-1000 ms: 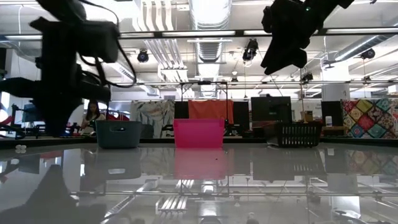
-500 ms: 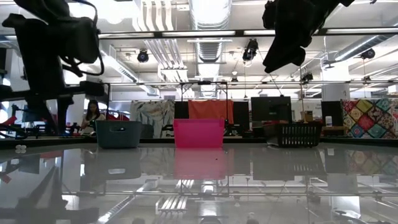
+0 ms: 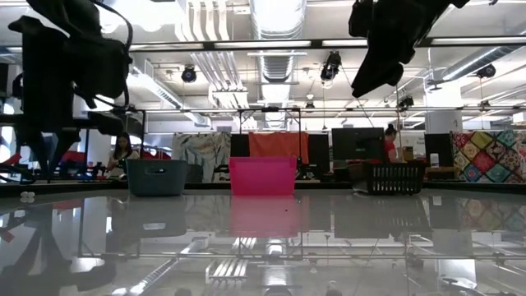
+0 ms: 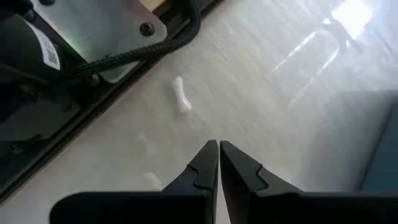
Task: Sort Halloween decoration
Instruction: Put the white bone toy into the black bin
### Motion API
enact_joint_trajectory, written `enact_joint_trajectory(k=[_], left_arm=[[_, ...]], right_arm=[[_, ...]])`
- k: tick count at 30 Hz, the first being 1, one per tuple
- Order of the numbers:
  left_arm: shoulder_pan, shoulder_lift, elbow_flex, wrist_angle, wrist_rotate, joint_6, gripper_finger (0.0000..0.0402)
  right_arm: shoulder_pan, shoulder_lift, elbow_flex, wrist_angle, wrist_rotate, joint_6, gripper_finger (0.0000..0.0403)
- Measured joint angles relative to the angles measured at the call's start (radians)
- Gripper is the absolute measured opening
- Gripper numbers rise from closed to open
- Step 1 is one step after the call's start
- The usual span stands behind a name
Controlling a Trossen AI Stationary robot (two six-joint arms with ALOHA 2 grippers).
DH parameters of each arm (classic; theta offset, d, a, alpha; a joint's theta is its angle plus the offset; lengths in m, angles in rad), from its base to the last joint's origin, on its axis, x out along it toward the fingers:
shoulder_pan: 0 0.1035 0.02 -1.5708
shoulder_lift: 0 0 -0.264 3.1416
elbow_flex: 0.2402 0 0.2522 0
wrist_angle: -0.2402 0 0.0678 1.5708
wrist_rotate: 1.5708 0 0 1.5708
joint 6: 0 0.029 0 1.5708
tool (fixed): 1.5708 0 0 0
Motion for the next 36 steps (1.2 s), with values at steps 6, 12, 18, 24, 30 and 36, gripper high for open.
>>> enact_joint_trajectory(k=[6, 12, 18, 24, 30, 36], left_arm=[[0.038, 0.077, 0.003, 0.013, -0.009, -0.051, 0.0000], [0.120, 0.110, 0.059, 0.015, -0.010, -0.087, 0.0000], [0.152, 0.108, 0.112, -0.110, -0.008, -0.087, 0.0000], [0.173, 0.107, 0.111, -0.224, 0.112, -0.105, 0.0000], [0.174, 0.118, 0.088, -0.138, 0.130, -0.080, 0.0000], [0.174, 0.169, 0.087, -0.127, 0.095, -0.055, 0.0000]], right_arm=[[0.002, 0.000, 0.000, -0.005, -0.005, -0.051, 0.0153], [0.006, 0.000, 0.000, -0.030, -0.006, -0.095, 0.0153], [0.006, 0.000, 0.000, -0.033, -0.006, -0.128, 0.0153], [0.006, 0.000, 0.000, -0.022, -0.006, -0.137, 0.0153], [0.006, 0.000, 0.000, -0.021, -0.006, -0.138, 0.0153], [0.006, 0.000, 0.000, -0.019, -0.006, -0.139, 0.0153]])
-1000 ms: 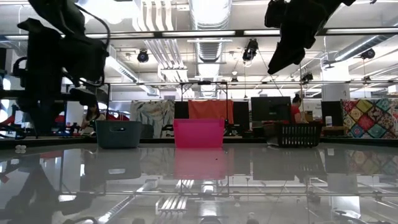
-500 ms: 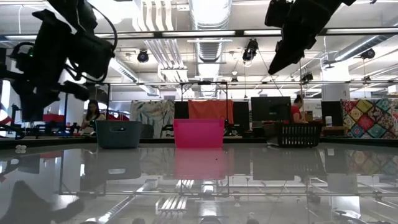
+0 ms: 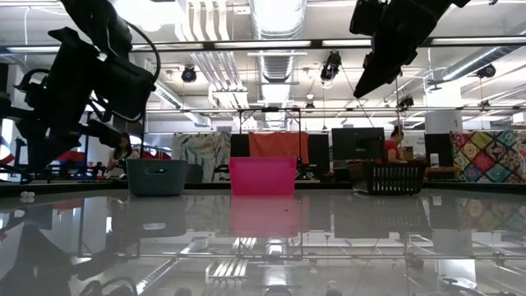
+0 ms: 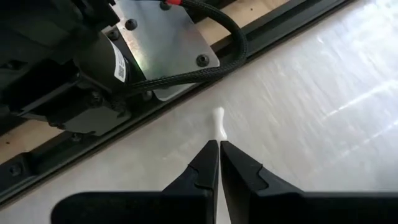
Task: Sort Halloween decoration
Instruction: Put the white bone toy into the black bin
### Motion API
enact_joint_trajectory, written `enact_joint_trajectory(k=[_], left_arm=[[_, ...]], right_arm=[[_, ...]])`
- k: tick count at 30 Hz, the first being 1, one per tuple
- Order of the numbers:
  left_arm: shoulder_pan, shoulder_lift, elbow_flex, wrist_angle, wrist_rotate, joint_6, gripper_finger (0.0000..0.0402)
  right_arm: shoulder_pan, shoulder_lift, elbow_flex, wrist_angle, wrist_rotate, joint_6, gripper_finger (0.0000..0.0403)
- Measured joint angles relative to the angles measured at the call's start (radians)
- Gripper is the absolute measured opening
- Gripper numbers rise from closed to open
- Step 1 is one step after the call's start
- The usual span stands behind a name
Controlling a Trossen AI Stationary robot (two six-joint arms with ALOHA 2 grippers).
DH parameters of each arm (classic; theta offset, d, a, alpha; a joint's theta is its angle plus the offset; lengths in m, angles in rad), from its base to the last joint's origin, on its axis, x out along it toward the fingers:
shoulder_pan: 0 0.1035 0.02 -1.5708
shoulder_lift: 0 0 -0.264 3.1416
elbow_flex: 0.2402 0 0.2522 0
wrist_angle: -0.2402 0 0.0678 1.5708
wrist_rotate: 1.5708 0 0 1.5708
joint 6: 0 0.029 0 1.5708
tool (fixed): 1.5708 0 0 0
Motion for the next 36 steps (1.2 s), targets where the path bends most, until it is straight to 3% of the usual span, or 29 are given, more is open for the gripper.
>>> enact_joint_trajectory(k=[9, 23, 30, 36], left_arm=[[0.000, 0.043, 0.000, 0.042, 0.003, 0.019, 0.0000], [0.024, 0.150, 0.000, 0.053, 0.150, 0.165, 0.0000], [0.043, 0.150, 0.034, 0.055, 0.053, 0.164, 0.0000], [0.102, 0.133, 0.031, 0.040, 0.043, 0.152, 0.0004]], right_arm=[[0.000, 0.000, 0.000, -0.001, 0.000, -0.077, 0.0153], [0.000, -0.023, 0.000, -0.041, 0.001, -0.146, 0.0153], [0.000, -0.034, 0.000, -0.057, 0.001, -0.149, 0.0153], [0.000, -0.034, 0.000, -0.062, 0.001, -0.142, 0.0153]])
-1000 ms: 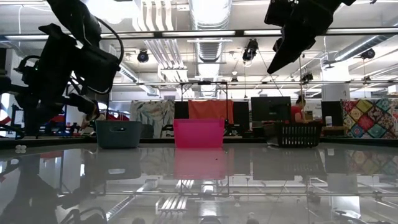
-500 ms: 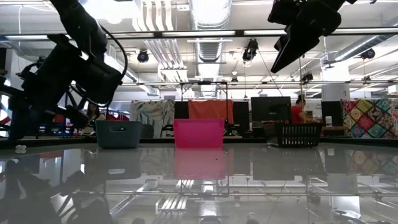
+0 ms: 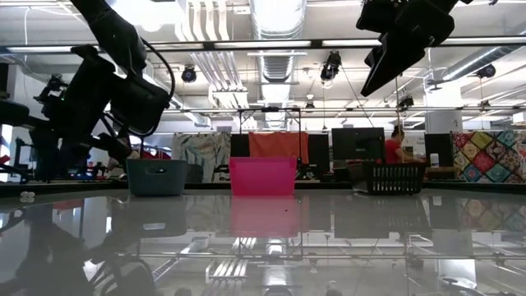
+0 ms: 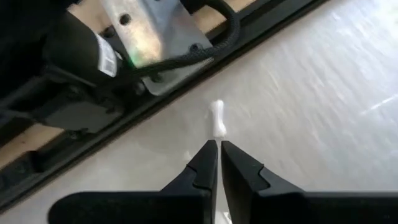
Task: Sort Halloween decoration
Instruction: Put the white bone toy into the black bin
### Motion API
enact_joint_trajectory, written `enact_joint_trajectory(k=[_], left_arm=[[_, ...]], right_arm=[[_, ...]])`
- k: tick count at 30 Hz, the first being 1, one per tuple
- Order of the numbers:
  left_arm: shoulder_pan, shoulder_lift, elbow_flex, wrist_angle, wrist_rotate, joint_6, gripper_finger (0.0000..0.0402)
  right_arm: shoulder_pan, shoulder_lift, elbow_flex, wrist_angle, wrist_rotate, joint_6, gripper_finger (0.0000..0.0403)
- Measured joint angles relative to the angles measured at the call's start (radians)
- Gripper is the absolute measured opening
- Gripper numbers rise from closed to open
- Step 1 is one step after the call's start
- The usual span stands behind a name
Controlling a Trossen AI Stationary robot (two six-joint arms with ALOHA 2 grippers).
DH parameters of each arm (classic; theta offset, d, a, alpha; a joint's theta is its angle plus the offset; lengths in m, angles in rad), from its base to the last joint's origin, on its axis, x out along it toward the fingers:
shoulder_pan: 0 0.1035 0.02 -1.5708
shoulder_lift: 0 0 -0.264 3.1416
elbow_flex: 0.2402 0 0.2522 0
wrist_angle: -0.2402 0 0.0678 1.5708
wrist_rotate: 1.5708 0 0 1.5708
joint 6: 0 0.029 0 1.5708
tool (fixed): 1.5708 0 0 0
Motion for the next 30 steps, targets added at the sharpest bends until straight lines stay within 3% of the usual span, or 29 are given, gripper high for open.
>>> enact_joint_trajectory(k=[12, 30], left_arm=[[0.017, 0.002, -0.024, -0.002, -0.007, -0.003, 0.0066], [0.035, 0.111, -0.032, 0.043, -0.015, 0.008, 0.0070]], right_arm=[[0.000, 0.000, -0.003, -0.006, 0.000, 0.004, 0.0153], [0.000, 0.000, -0.017, -0.028, 0.000, 0.007, 0.0153]])
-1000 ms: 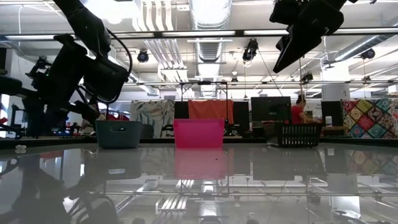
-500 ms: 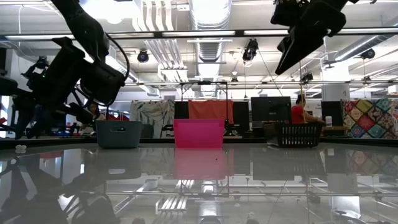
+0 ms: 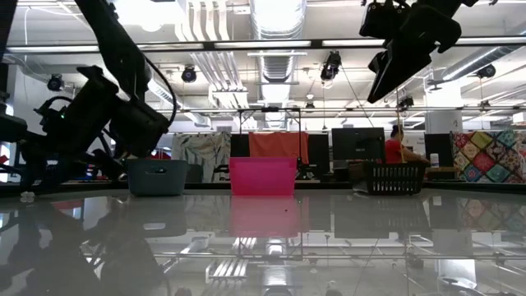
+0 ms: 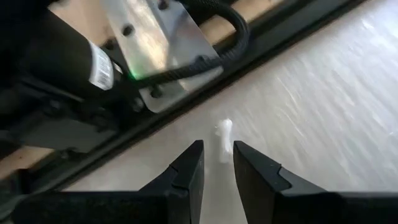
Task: Sort Halloween decoration
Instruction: Put the white bone toy into the black bin
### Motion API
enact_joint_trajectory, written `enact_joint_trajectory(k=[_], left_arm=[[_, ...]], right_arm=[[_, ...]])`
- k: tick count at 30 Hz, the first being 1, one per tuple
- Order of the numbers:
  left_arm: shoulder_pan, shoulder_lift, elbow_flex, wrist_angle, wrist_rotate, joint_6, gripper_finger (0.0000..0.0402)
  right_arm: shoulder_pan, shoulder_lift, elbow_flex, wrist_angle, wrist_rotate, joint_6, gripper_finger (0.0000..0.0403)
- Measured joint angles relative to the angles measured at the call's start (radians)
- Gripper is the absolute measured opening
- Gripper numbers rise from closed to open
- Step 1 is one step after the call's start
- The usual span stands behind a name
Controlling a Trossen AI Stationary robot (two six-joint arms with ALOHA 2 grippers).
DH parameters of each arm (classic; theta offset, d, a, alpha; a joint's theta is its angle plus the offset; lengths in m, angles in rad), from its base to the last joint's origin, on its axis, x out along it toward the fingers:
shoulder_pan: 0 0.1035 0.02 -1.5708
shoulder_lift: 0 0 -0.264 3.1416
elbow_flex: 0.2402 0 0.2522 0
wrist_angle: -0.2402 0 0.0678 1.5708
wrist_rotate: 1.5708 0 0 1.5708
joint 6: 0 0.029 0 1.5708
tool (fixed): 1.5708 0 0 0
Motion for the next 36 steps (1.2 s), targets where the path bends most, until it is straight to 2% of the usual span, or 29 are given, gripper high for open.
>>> enact_joint_trajectory(k=[11, 36], left_arm=[[0.002, 0.088, 0.005, 0.054, -0.005, 0.012, 0.0042], [0.003, 0.052, 0.028, 0.026, 0.007, 0.016, 0.0037]], right_arm=[[0.000, 0.000, -0.008, -0.004, 0.000, 0.000, 0.0153], [0.000, 0.000, -0.008, -0.003, 0.000, 0.009, 0.0153]])
